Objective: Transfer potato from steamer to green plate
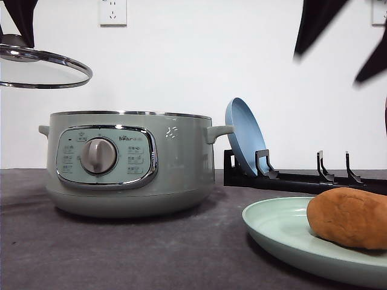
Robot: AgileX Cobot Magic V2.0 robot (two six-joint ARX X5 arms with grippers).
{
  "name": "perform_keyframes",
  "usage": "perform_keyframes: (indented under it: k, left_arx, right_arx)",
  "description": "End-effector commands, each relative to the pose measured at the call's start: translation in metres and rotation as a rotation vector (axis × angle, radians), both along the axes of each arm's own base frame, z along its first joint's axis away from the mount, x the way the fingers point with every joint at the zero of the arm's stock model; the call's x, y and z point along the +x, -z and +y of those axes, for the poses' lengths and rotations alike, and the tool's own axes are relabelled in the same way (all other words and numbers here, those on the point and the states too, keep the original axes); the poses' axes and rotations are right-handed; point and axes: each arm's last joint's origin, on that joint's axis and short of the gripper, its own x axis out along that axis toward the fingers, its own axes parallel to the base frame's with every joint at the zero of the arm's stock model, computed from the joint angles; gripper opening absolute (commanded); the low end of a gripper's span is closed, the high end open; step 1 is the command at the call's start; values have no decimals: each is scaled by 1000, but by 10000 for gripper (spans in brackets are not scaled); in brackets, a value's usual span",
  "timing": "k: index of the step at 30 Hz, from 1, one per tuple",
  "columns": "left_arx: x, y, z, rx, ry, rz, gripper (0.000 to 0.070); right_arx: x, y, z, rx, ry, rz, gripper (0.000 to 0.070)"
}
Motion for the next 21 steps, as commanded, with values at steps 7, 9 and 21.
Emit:
perform_keyframes:
  k: [7,9,21]
  left_arx:
    - [-2,-13,-4,2,14,-71,0]
    - [-2,-13,-6,1,19,-71,0]
    - [-3,-13,-36,-4,101,-68,0]
  right_arx:
    - [-54,-83,-31,58,20,-172,631]
    - [-67,-96,-39,55,42,-205,631]
    - [-107,-115,-64,66,103,-309,631]
